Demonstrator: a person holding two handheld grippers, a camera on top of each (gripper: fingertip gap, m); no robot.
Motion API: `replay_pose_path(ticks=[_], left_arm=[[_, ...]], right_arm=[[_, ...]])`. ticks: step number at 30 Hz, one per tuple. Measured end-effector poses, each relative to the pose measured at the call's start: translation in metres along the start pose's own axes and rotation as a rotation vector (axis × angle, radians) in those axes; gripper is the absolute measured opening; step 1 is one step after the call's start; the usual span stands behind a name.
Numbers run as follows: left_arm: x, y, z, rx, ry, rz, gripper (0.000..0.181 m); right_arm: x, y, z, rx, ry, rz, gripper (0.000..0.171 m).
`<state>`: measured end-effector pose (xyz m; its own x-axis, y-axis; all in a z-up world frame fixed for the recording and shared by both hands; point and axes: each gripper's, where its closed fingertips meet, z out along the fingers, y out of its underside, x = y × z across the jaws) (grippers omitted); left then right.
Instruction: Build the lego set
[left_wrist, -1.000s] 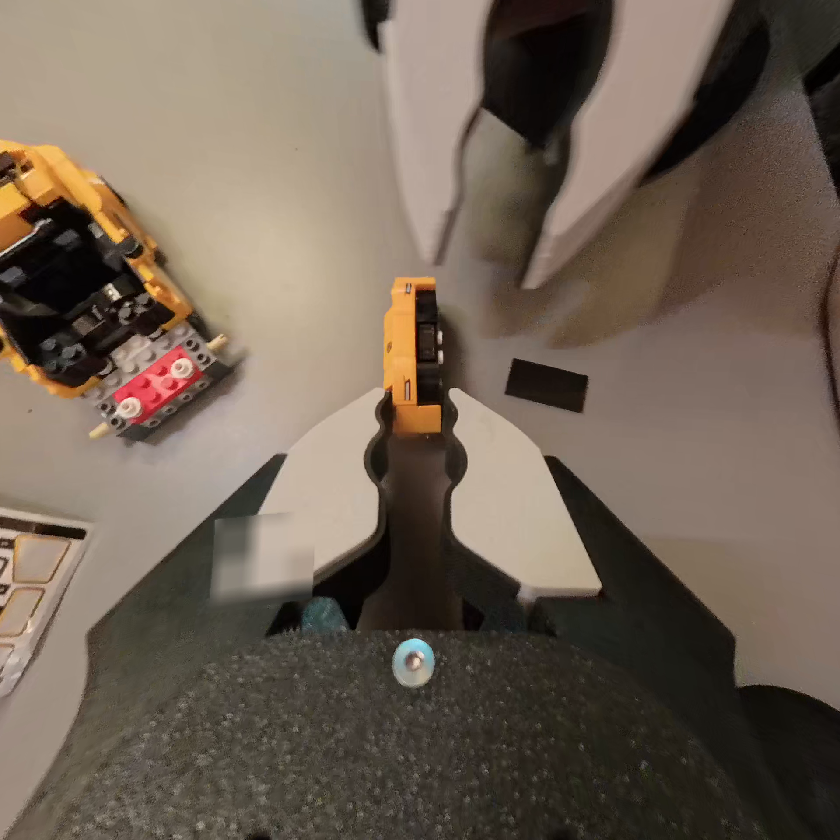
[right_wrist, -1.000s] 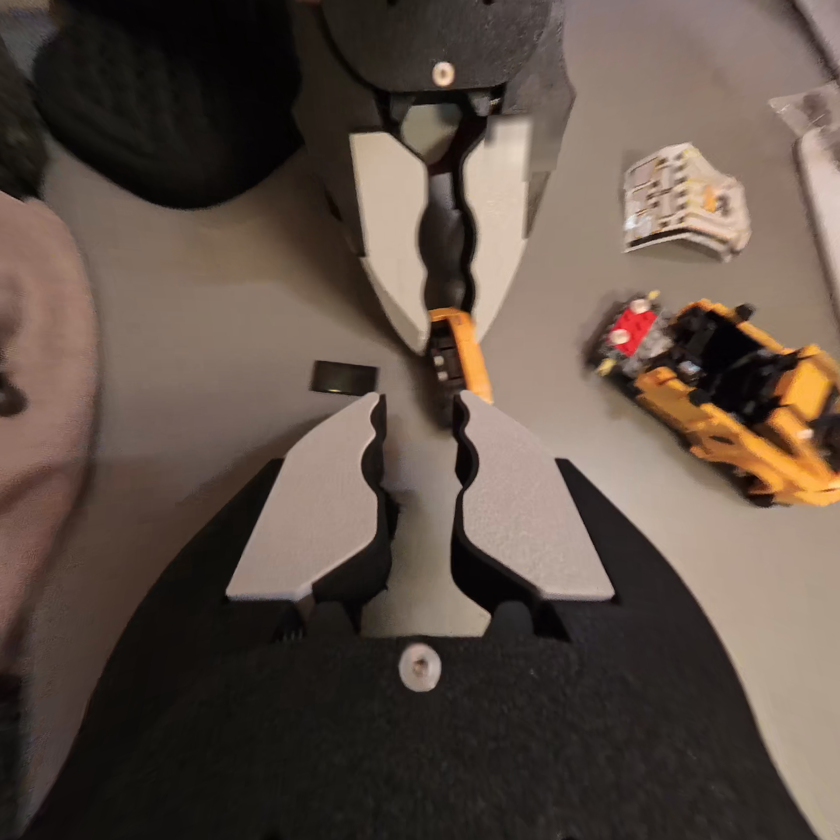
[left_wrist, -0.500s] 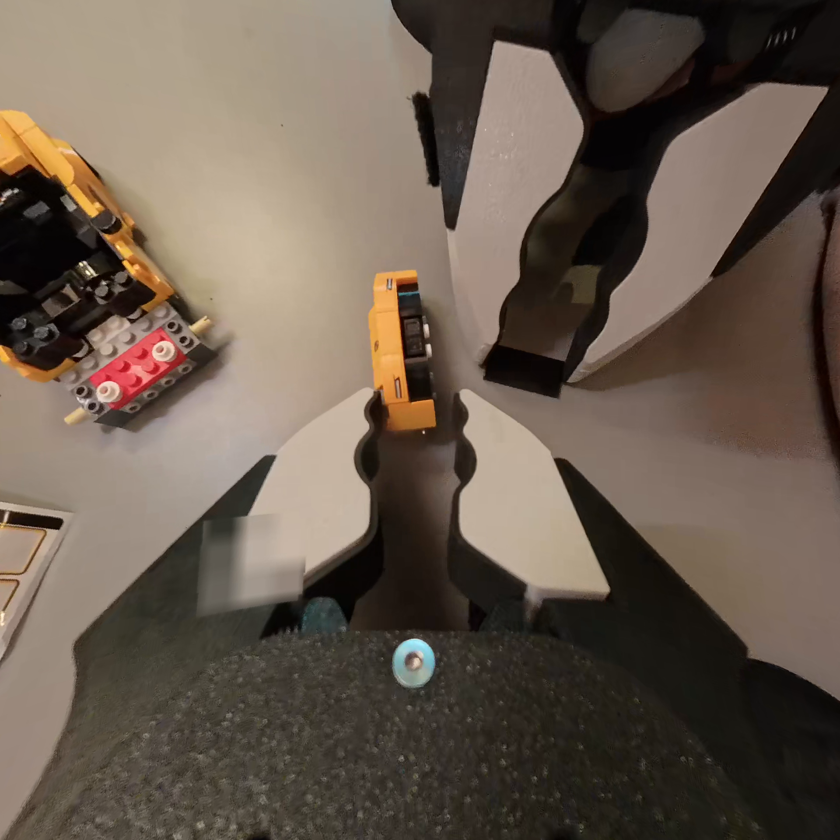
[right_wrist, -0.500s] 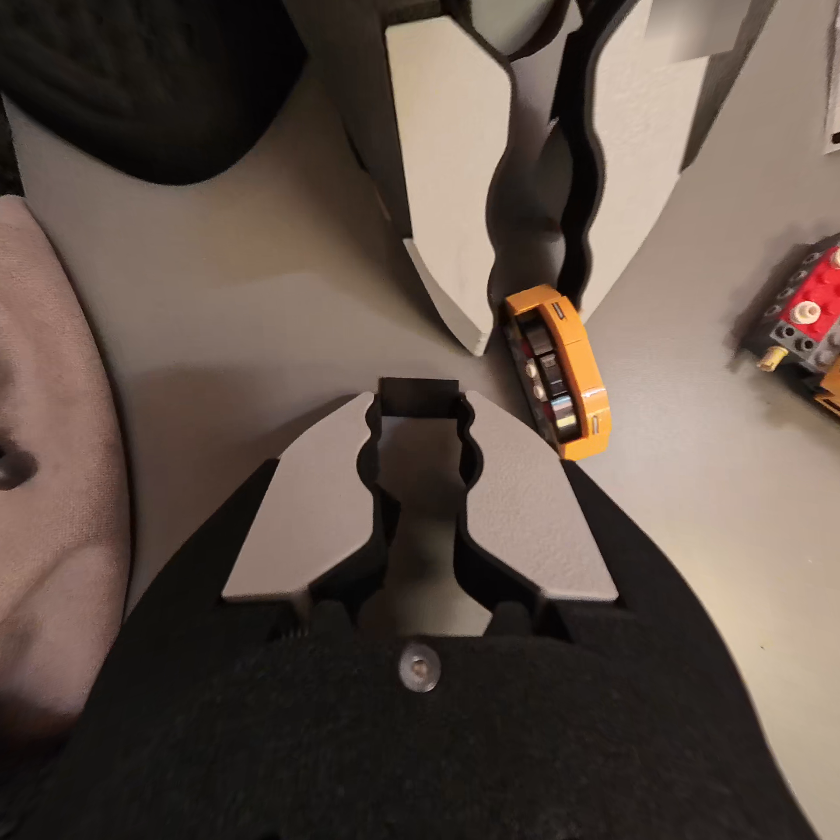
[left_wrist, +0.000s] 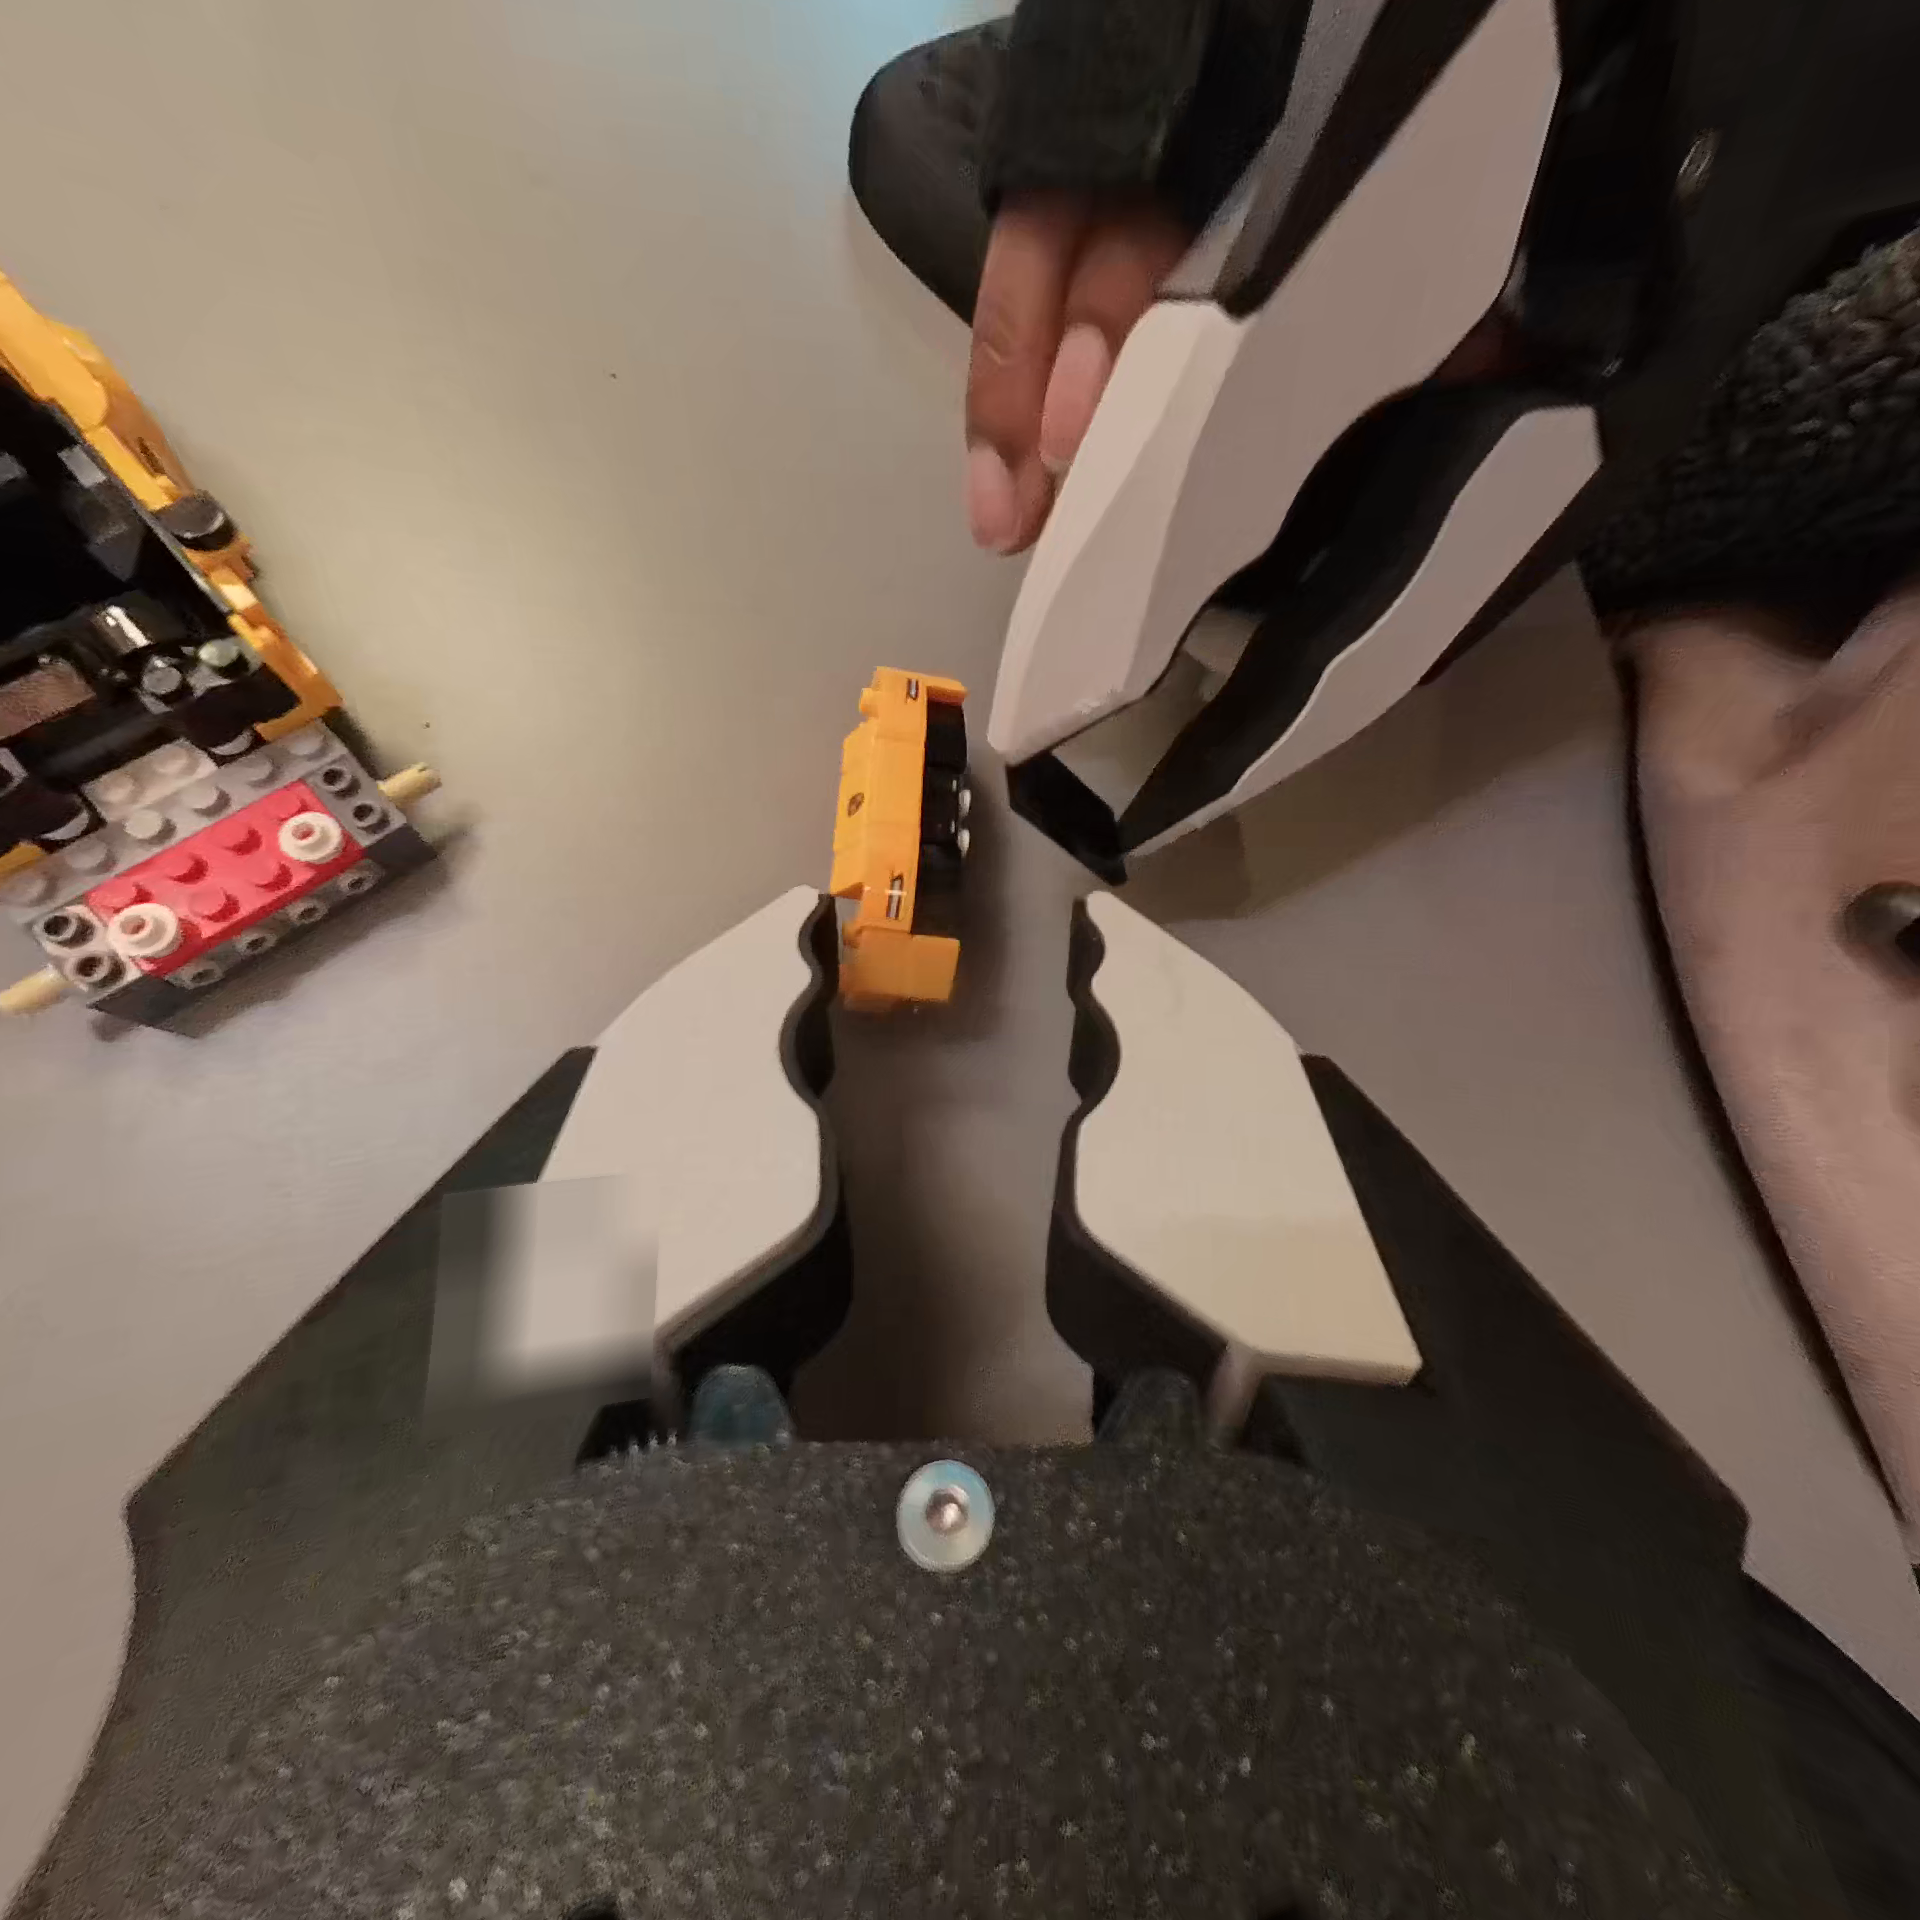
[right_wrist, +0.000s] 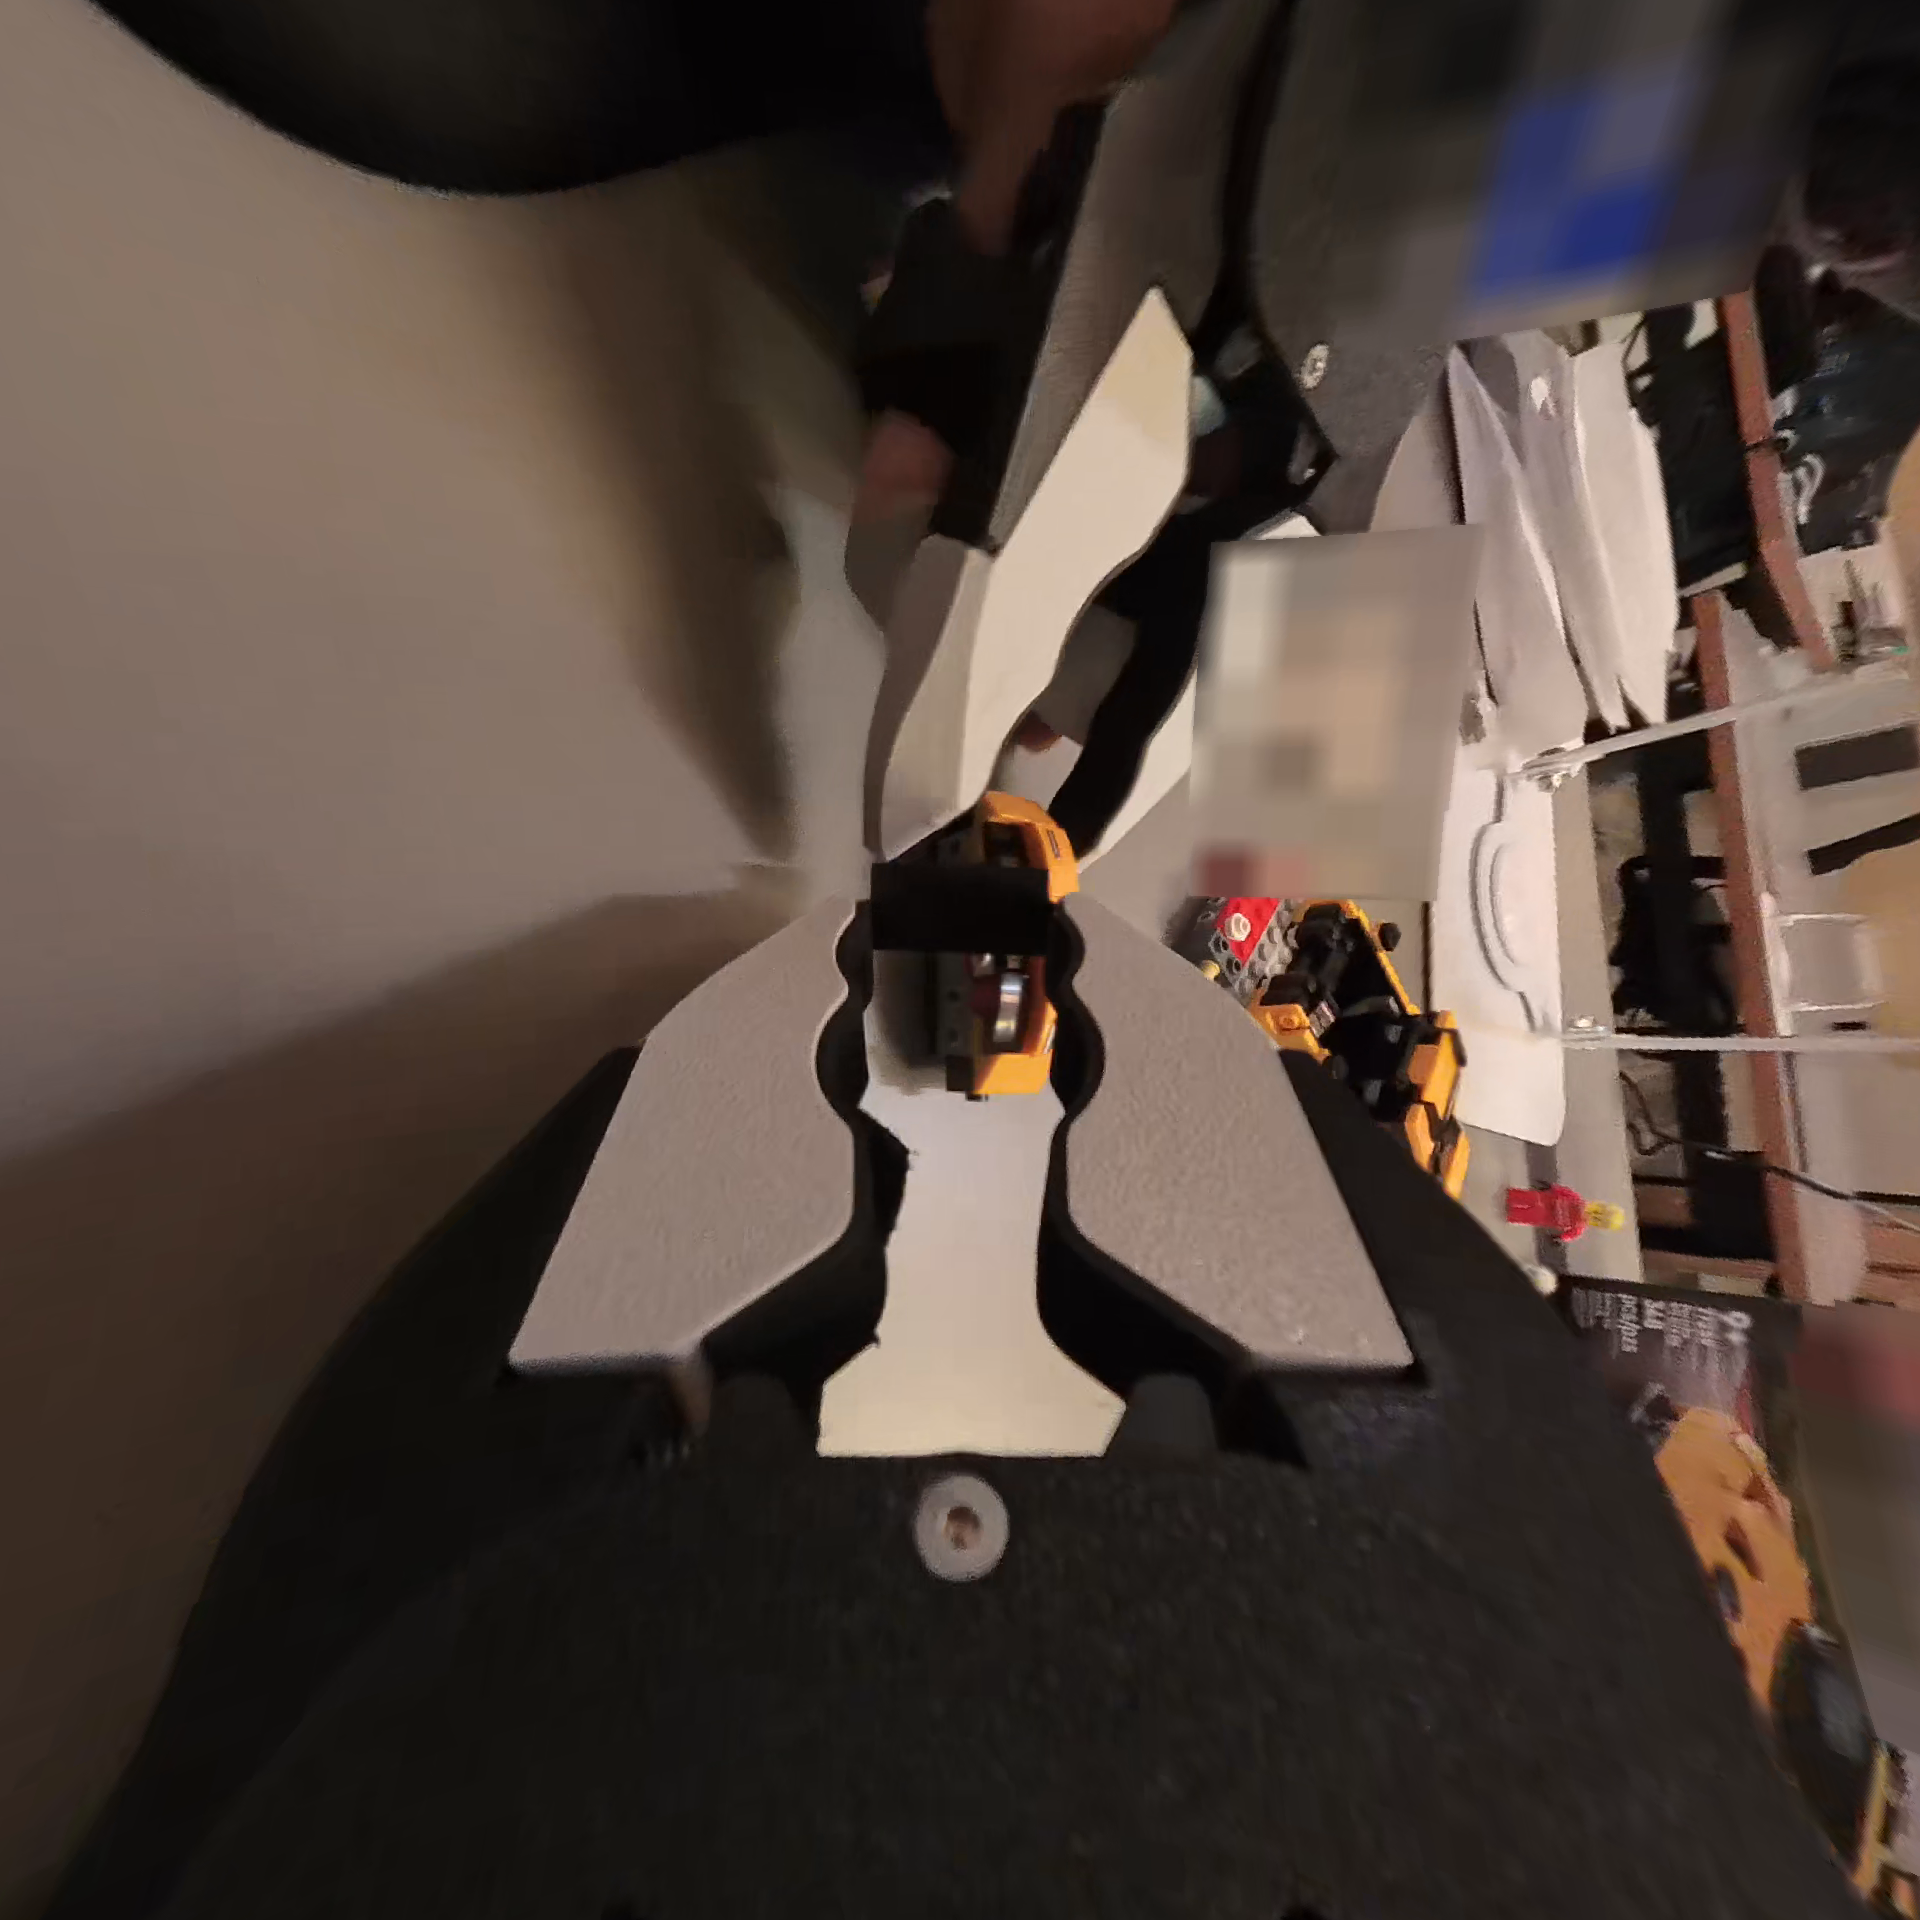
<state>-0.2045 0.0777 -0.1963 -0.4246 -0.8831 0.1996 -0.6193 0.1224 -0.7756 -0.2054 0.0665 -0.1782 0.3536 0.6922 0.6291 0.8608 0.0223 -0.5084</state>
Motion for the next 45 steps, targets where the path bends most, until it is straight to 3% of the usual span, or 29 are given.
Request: replay_pose_path(ticks=[9,18,21,27,30,33,37,45], left_arm=[[-0.004,-0.008,0.004,0.014,0.049,-0.054,0.047],[-0.014,-0.008,0.009,-0.029,0.004,-0.074,0.03],[-0.012,-0.008,0.007,-0.026,0.036,-0.115,0.025],[-0.01,-0.008,0.004,-0.01,0.071,-0.164,0.025],[-0.006,-0.009,0.001,-0.003,0.067,-0.11,0.025],[-0.003,-0.013,-0.001,0.006,0.023,-0.015,0.025],[0.003,-0.013,-0.003,-0.004,-0.043,0.114,0.024],[0.007,-0.007,0.002,-0.053,-0.078,0.218,0.026]], right_arm=[[-0.002,0.016,0.011,-0.069,0.064,-0.147,0.032],[0.004,0.018,0.014,-0.056,0.08,-0.205,0.032],[0.009,0.016,0.014,-0.029,0.105,-0.213,0.023],[0.014,0.008,0.006,0.073,-0.004,0.057,0.032],[0.026,0.004,-0.004,0.12,-0.142,0.312,0.036],[0.026,0.007,-0.005,0.101,-0.282,0.427,0.043],[0.012,0.008,0.004,0.087,-0.369,0.469,0.046],[-0.004,0.011,0.016,0.053,-0.399,0.423,0.029]])
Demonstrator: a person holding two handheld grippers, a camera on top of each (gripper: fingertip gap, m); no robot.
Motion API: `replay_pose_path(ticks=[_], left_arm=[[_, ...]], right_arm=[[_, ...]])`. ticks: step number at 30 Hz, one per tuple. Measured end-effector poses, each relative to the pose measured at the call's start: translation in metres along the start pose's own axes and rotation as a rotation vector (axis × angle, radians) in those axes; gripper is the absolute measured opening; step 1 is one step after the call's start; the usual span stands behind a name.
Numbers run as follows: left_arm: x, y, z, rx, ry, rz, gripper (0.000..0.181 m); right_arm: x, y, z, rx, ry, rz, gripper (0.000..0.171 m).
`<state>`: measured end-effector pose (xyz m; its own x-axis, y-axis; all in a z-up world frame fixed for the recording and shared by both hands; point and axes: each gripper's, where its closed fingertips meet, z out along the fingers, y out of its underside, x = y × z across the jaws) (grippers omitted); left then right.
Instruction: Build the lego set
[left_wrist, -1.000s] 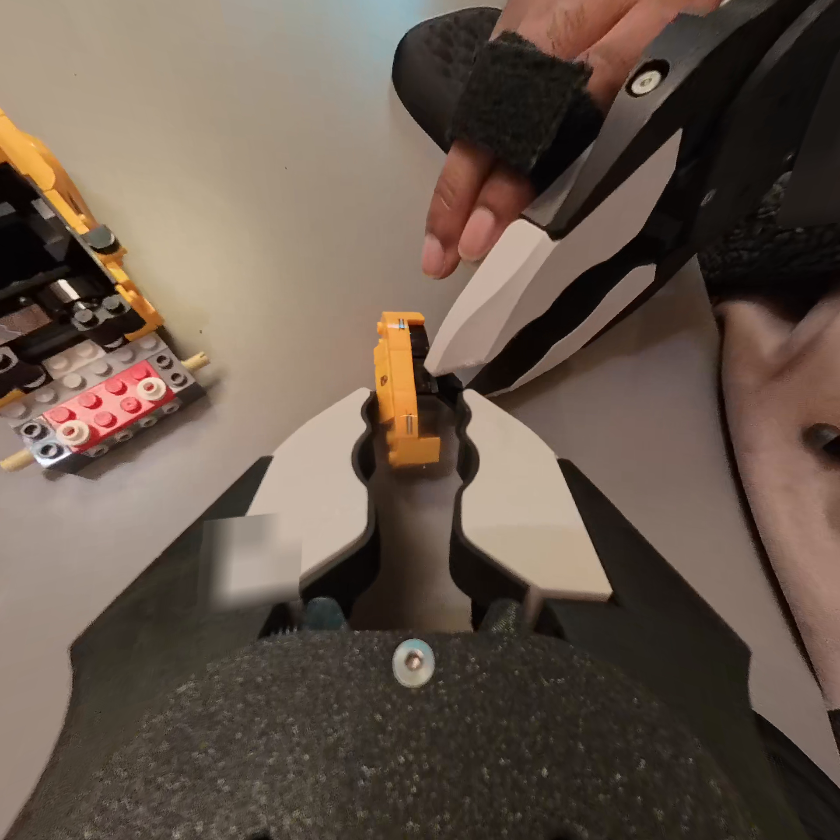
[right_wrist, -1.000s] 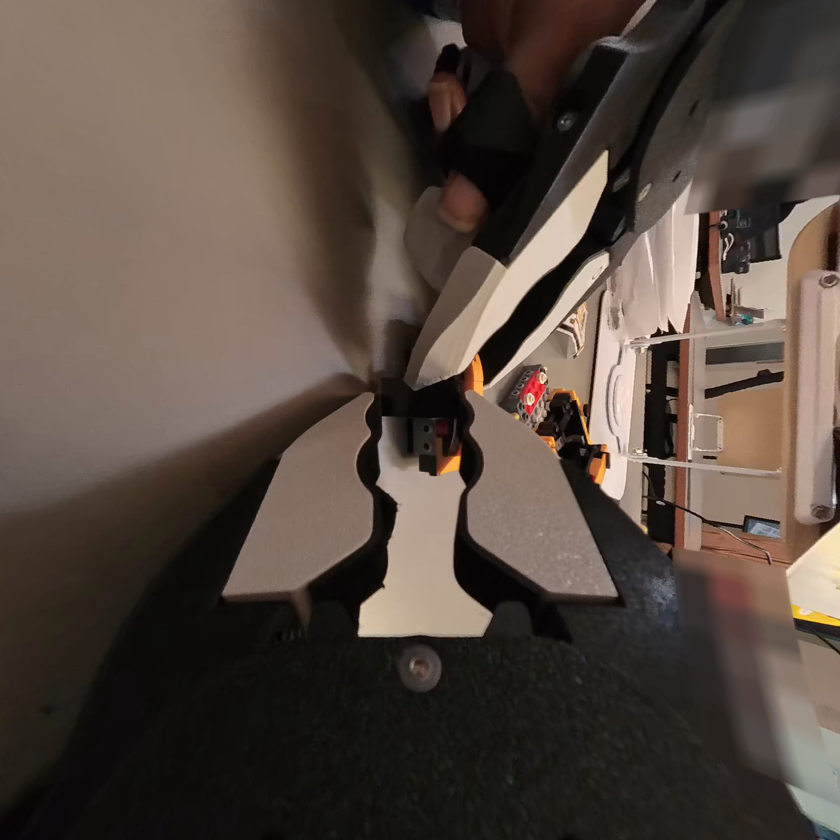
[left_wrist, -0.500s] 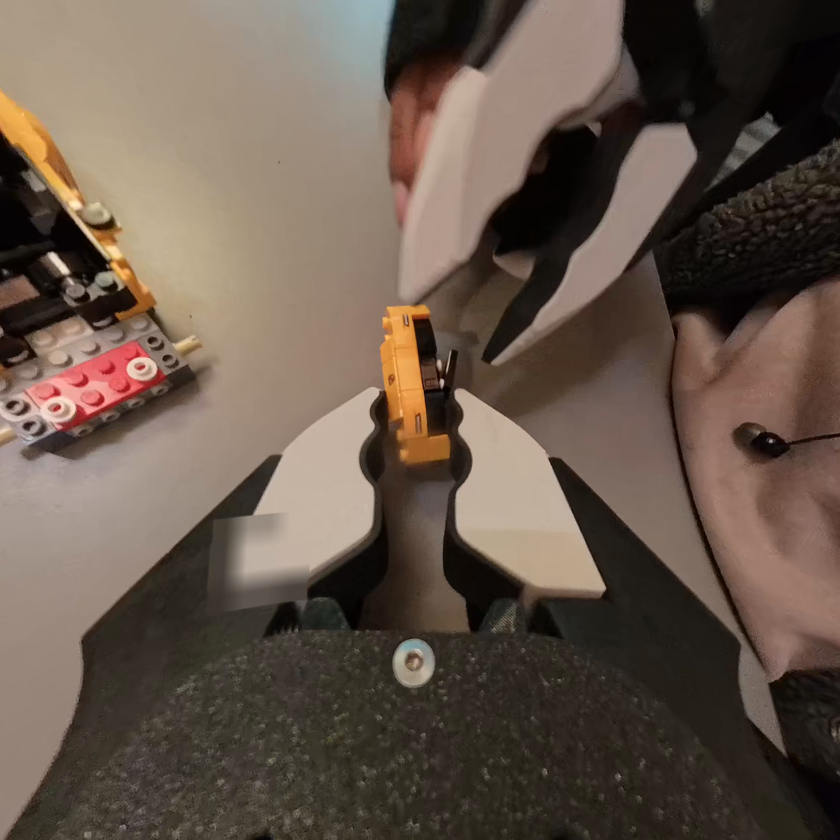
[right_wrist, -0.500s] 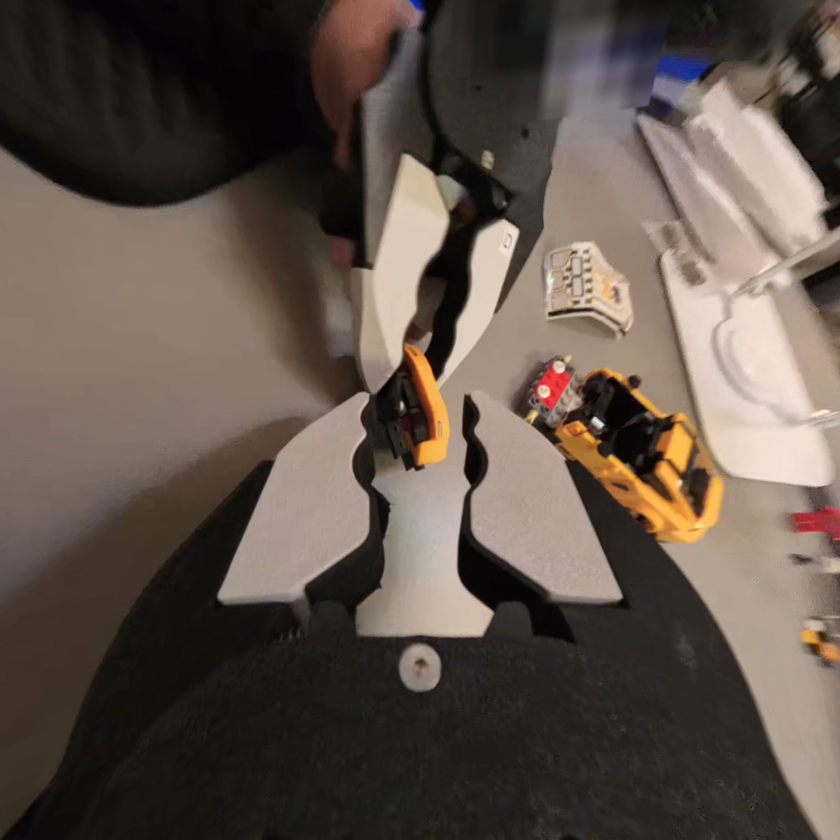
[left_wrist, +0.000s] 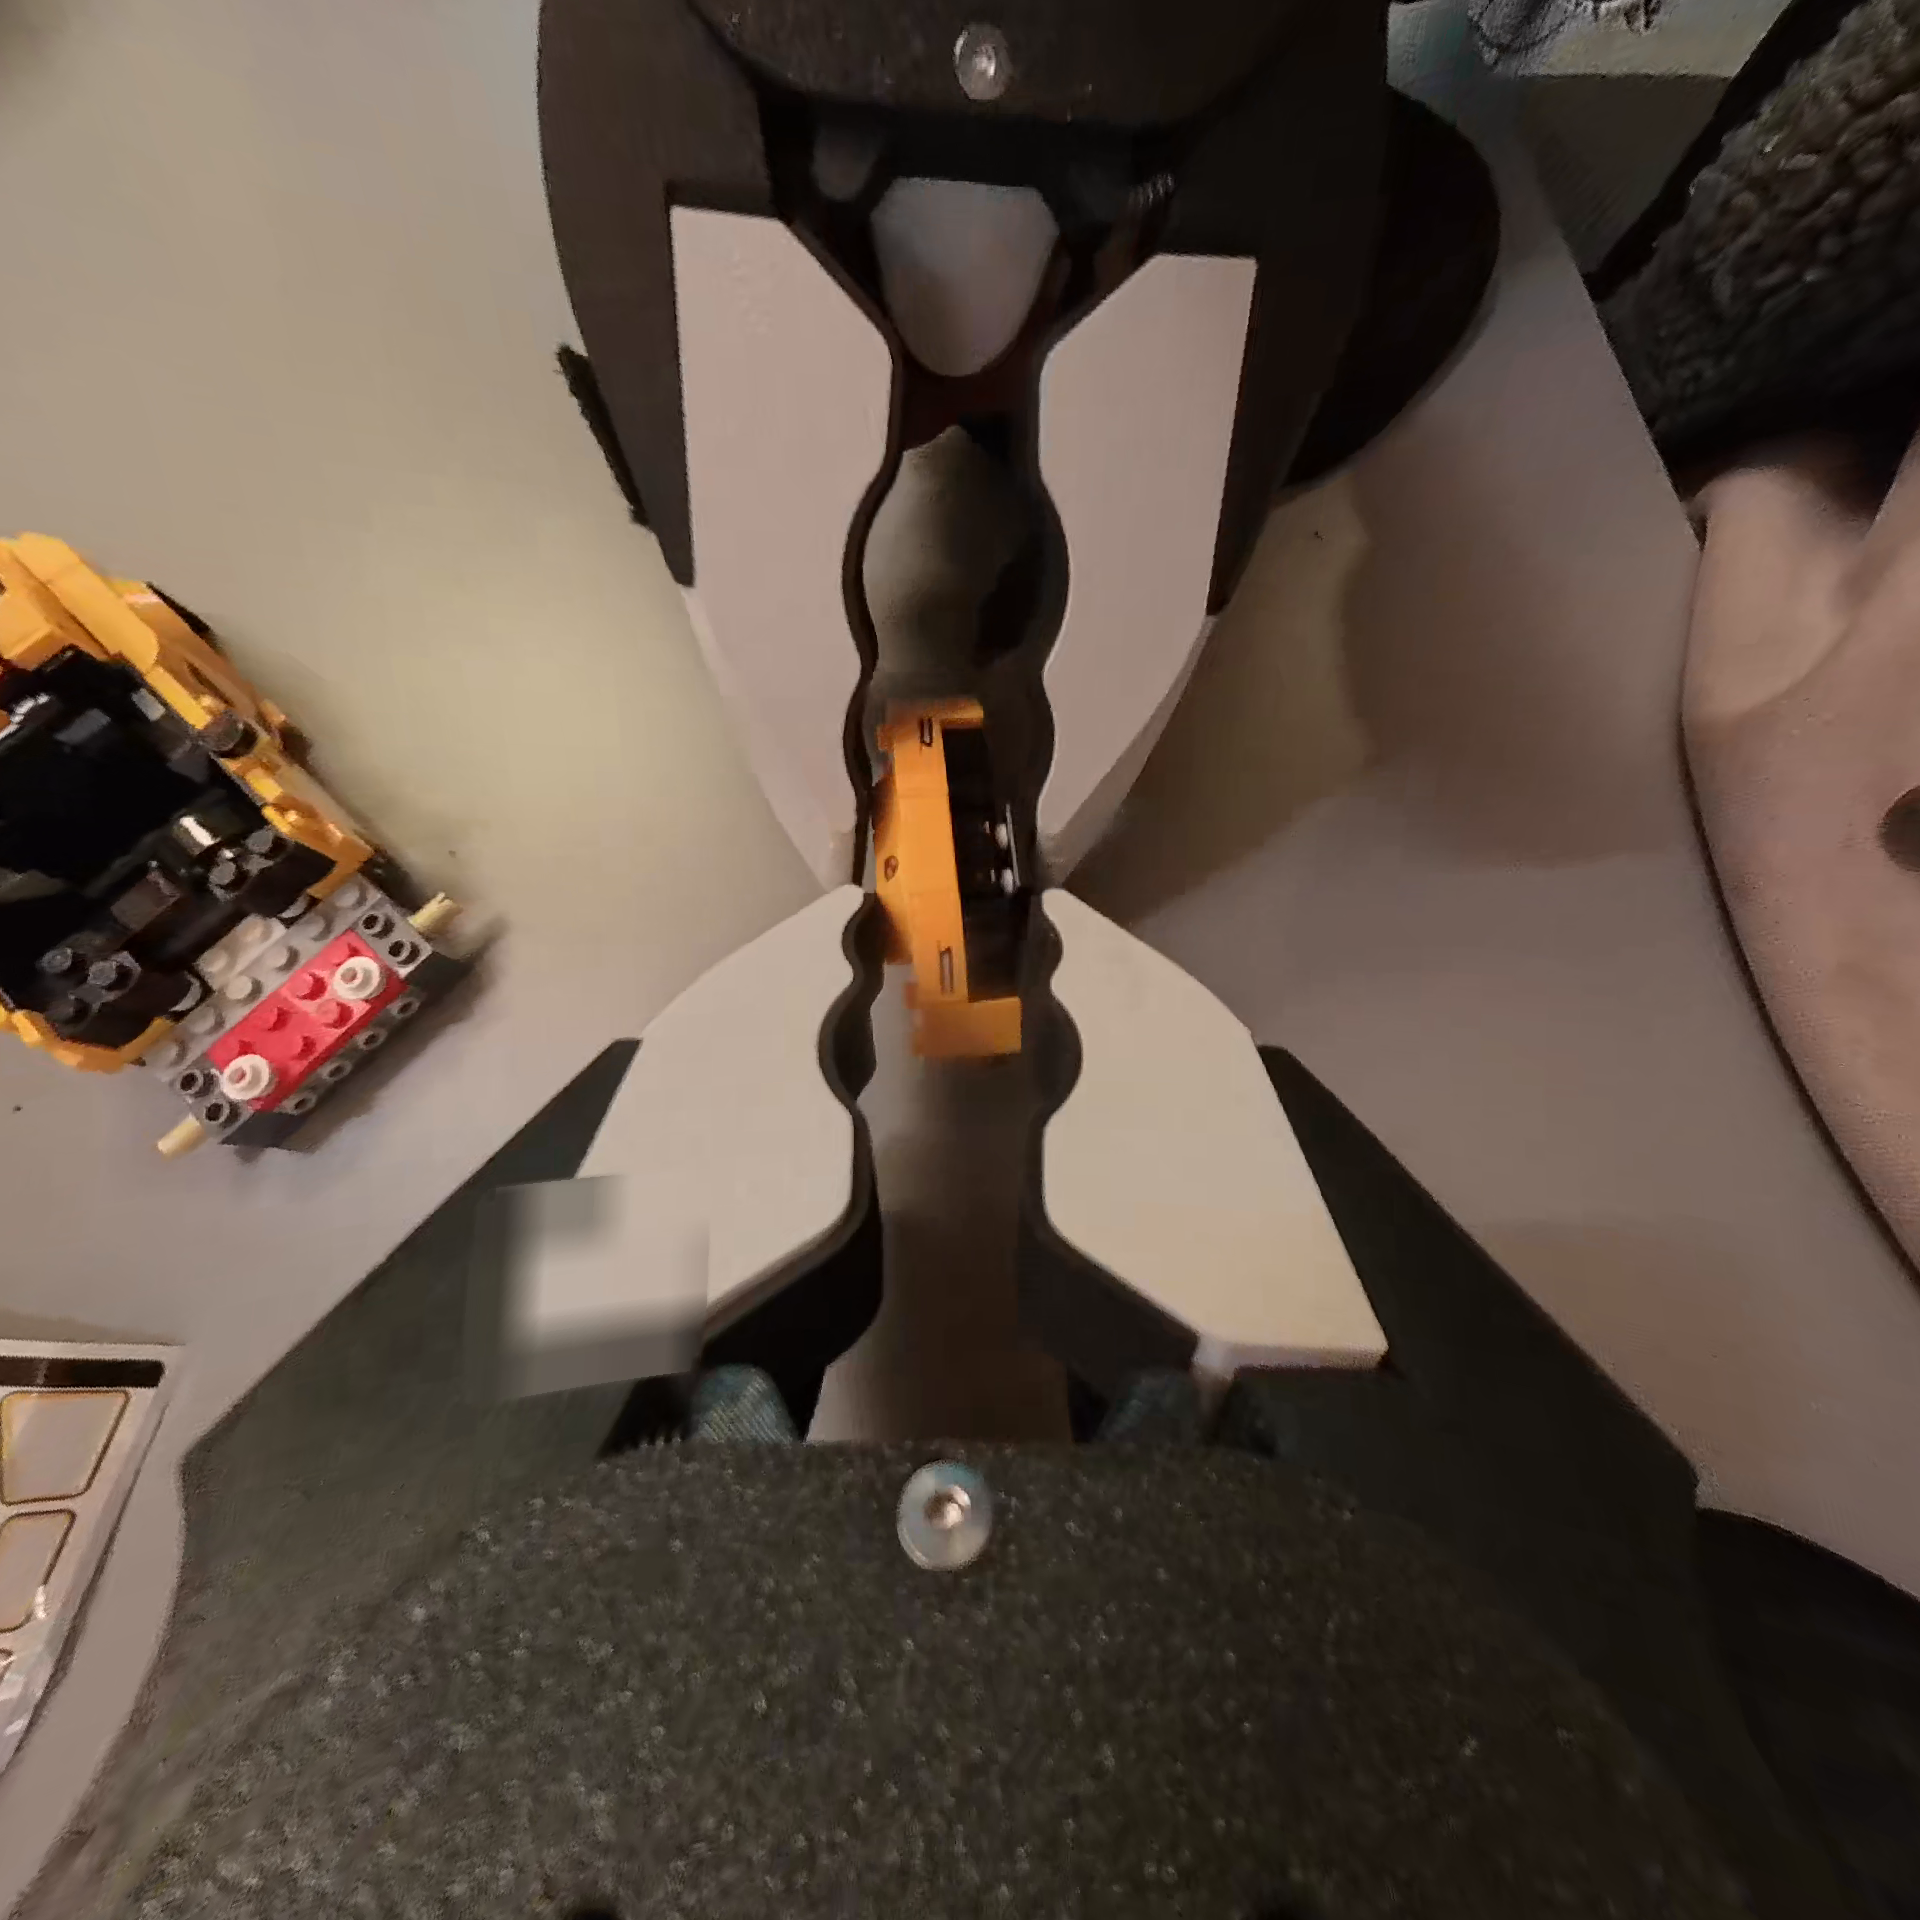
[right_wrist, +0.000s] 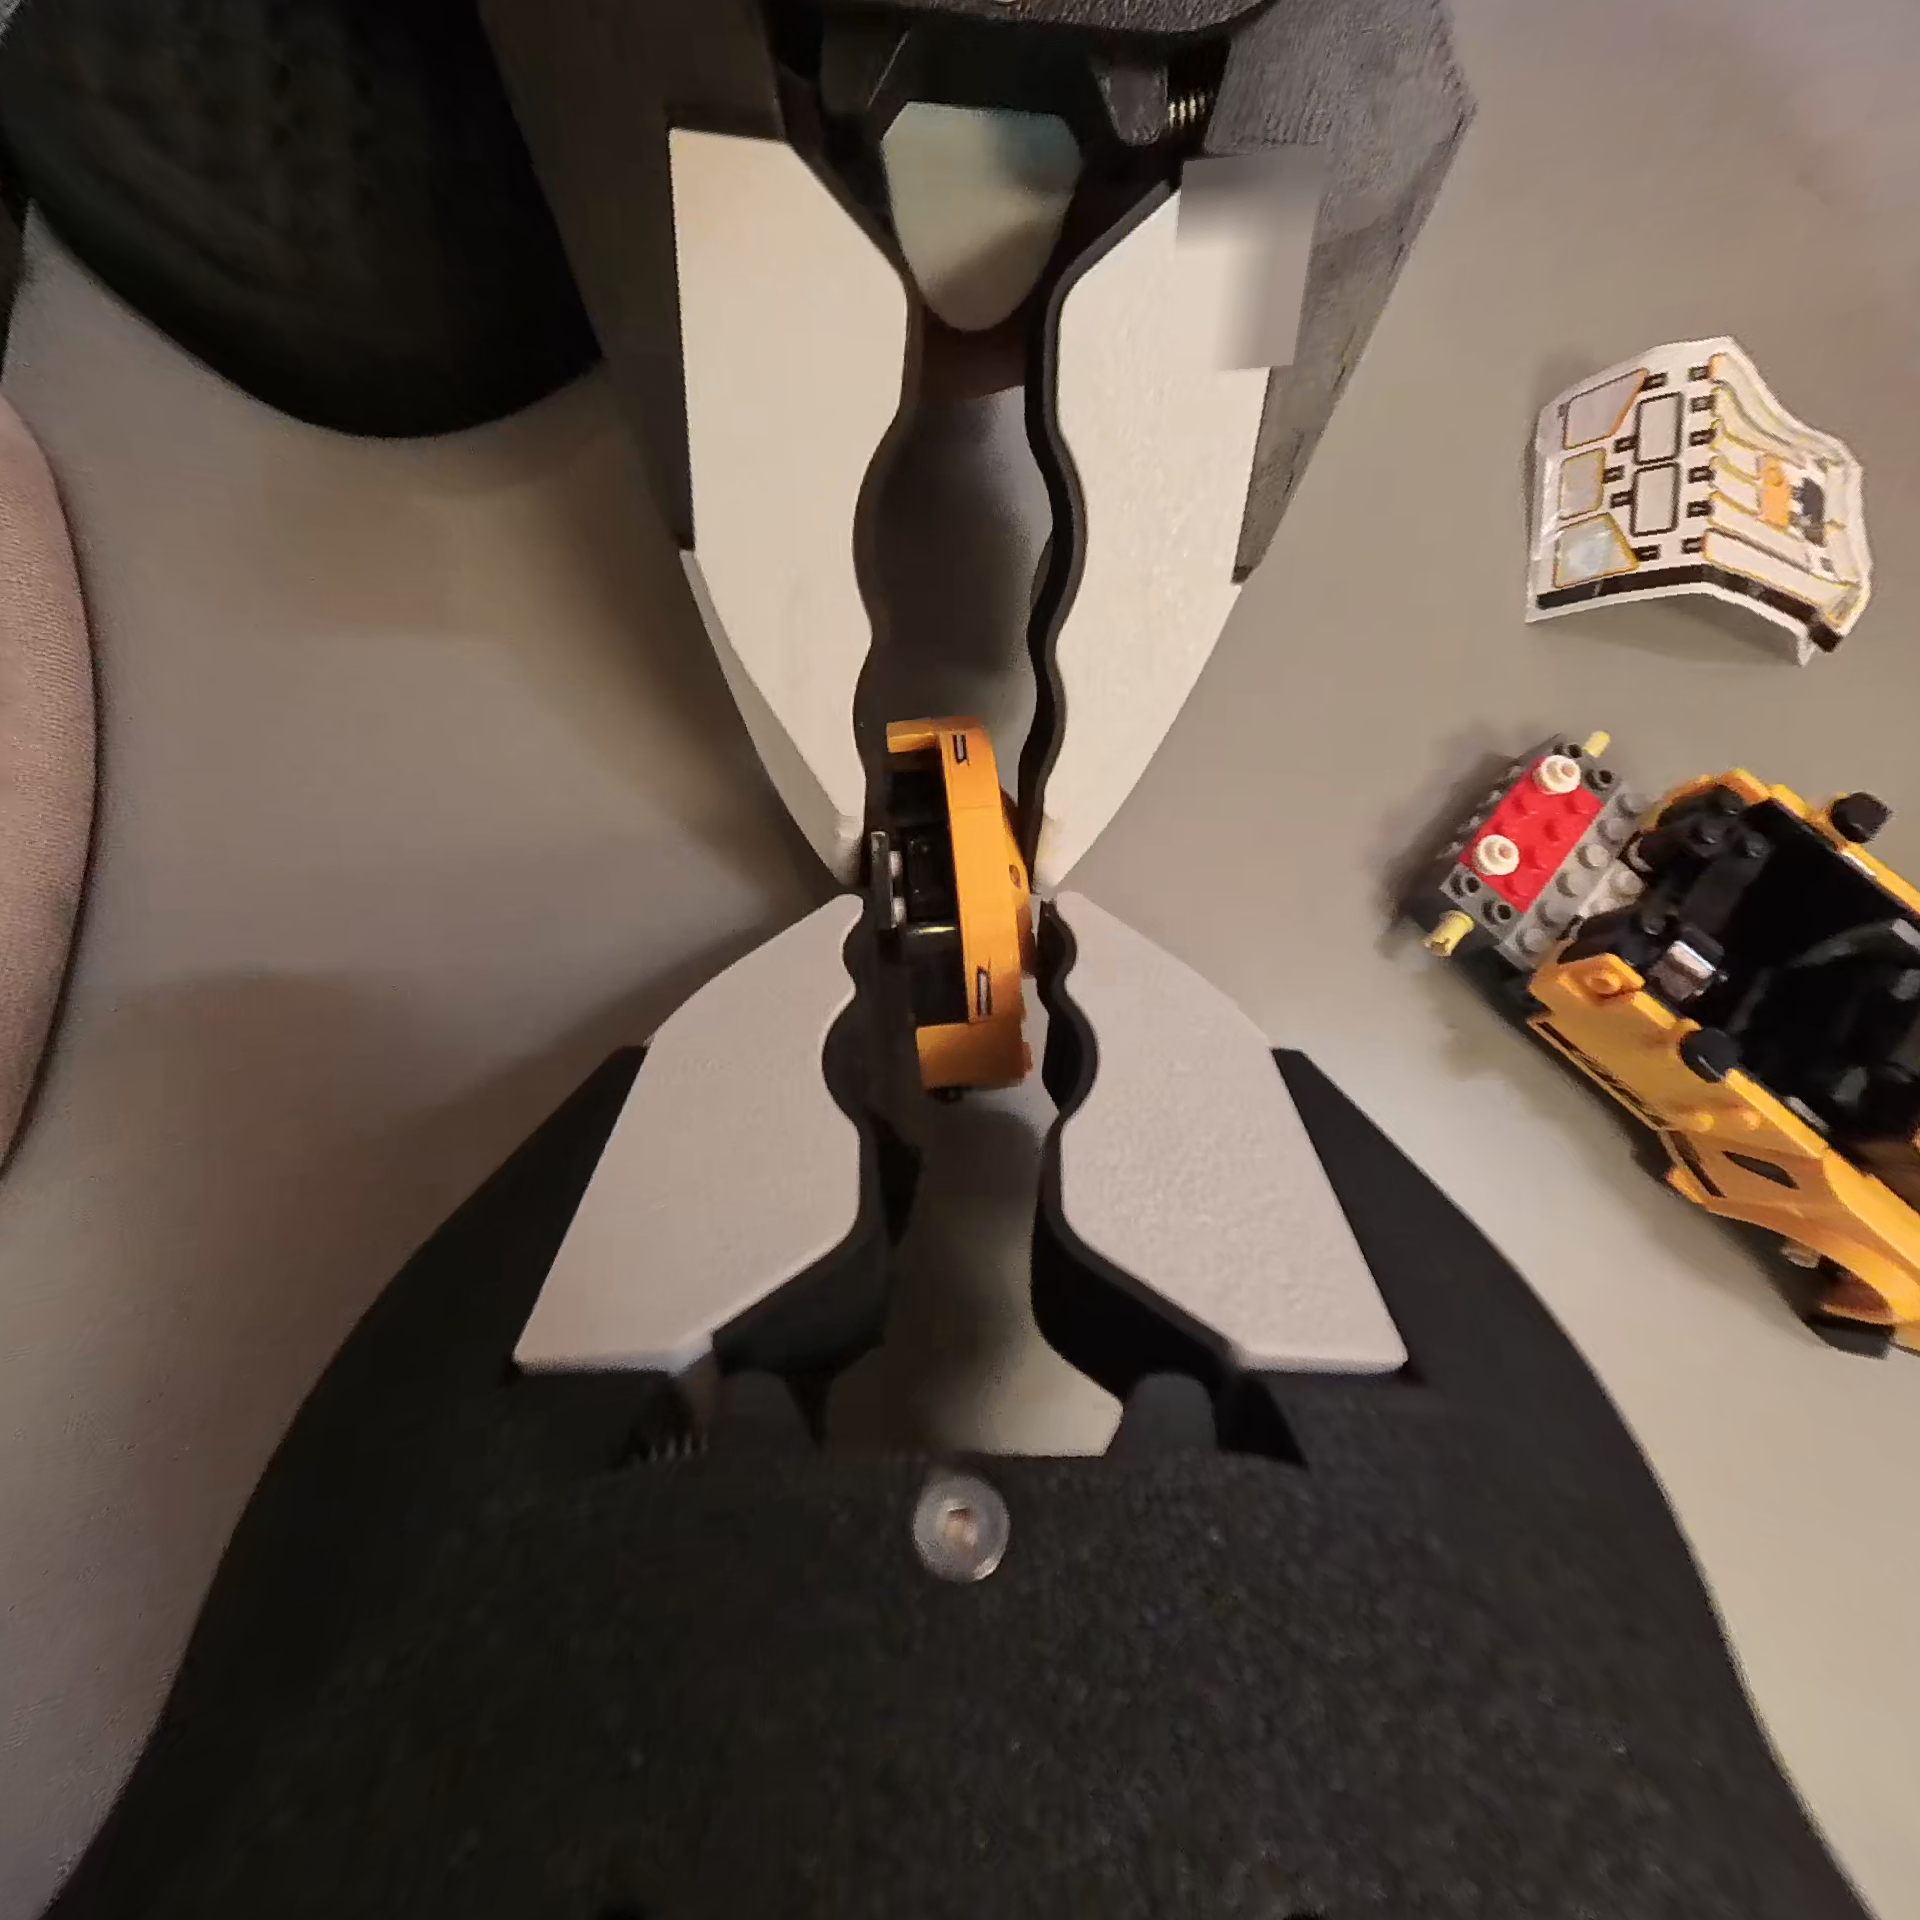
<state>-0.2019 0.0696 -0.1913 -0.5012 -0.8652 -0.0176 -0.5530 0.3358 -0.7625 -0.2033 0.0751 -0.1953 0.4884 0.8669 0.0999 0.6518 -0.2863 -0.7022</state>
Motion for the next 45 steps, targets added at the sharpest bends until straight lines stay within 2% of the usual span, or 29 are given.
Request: replay_pose_path(ticks=[8,17,24,41,45], left_arm=[[0.001,0.004,0.001,0.006,0.055,-0.109,0.029],[0.002,0.004,0.001,-0.037,0.004,-0.071,0.026],[0.005,0.005,0.002,-0.107,-0.065,0.061,0.026],[0.012,0.005,0.003,-0.127,-0.05,0.082,0.026],[0.014,0.005,0.004,-0.126,-0.042,0.094,0.026]], right_arm=[[0.0,0.001,0.004,-0.053,0.007,-0.026,0.027],[-0.001,0.002,0.004,-0.051,-0.004,0.002,0.028],[-0.006,0.003,0.003,-0.082,-0.056,-0.018,0.027],[-0.014,0.001,-0.001,-0.064,-0.153,0.094,0.028],[-0.017,0.003,-0.002,-0.066,-0.152,0.068,0.028]])
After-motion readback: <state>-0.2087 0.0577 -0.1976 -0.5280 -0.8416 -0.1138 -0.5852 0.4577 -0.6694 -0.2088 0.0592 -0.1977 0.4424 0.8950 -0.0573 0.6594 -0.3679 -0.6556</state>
